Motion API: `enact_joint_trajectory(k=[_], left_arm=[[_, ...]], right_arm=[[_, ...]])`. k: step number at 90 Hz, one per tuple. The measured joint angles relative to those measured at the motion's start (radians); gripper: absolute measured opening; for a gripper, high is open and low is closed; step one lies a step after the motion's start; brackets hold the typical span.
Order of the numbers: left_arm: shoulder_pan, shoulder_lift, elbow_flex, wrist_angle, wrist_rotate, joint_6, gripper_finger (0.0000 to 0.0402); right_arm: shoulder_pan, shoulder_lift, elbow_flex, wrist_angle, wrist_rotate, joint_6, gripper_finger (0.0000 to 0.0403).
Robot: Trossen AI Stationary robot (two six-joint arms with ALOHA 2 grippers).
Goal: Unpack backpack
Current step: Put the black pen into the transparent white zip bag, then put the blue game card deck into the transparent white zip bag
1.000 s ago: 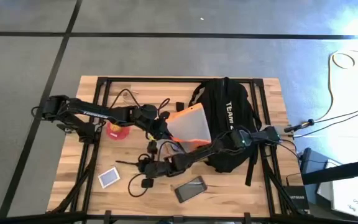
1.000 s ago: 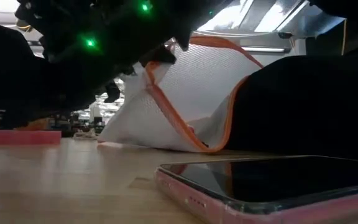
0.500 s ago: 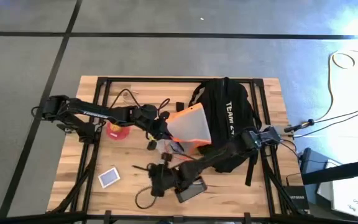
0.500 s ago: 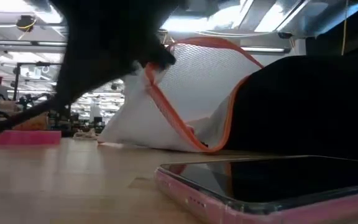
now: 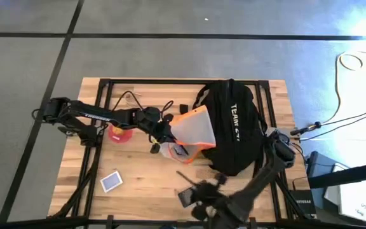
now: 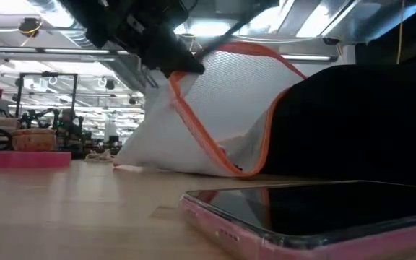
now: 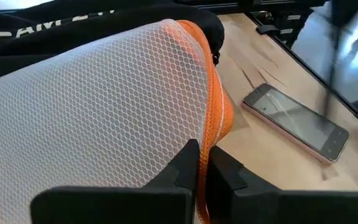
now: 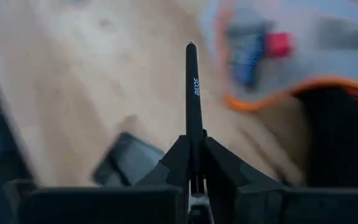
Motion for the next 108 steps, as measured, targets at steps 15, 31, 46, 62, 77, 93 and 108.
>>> enact_joint_trajectory(k=[15, 31, 46, 62, 77, 93, 108], left_arm=[[0.0, 0.0, 0.0, 0.009, 0.0, 0.008, 0.0], [0.0, 0.0, 0.0, 0.011, 0.0, 0.005, 0.0], [0.0, 0.0, 0.0, 0.011, 0.0, 0.01, 0.0], [0.0, 0.0, 0.0, 0.002, 0.0, 0.005, 0.0], [0.0, 0.0, 0.0, -0.002, 0.0, 0.005, 0.0], [0.001, 0.0, 0.0, -0.019, -0.005, -0.01, 0.0], [0.0, 0.0, 0.0, -0.068, -0.002, 0.004, 0.0]], right_arm=[[0.014, 0.002, -0.018, -0.147, 0.04, 0.217, 0.0014], [-0.045, 0.008, -0.122, -0.058, 0.023, 0.232, 0.0014], [-0.146, 0.008, -0.198, 0.049, 0.044, 0.151, 0.0014], [-0.269, 0.008, -0.254, 0.209, 0.064, -0.036, 0.0014], [-0.388, 0.008, -0.324, 0.458, 0.057, -0.198, 0.0014], [-0.466, 0.008, -0.355, 0.547, 0.015, -0.288, 0.0048], [-0.462, 0.008, -0.355, 0.52, 0.005, -0.297, 0.0146]])
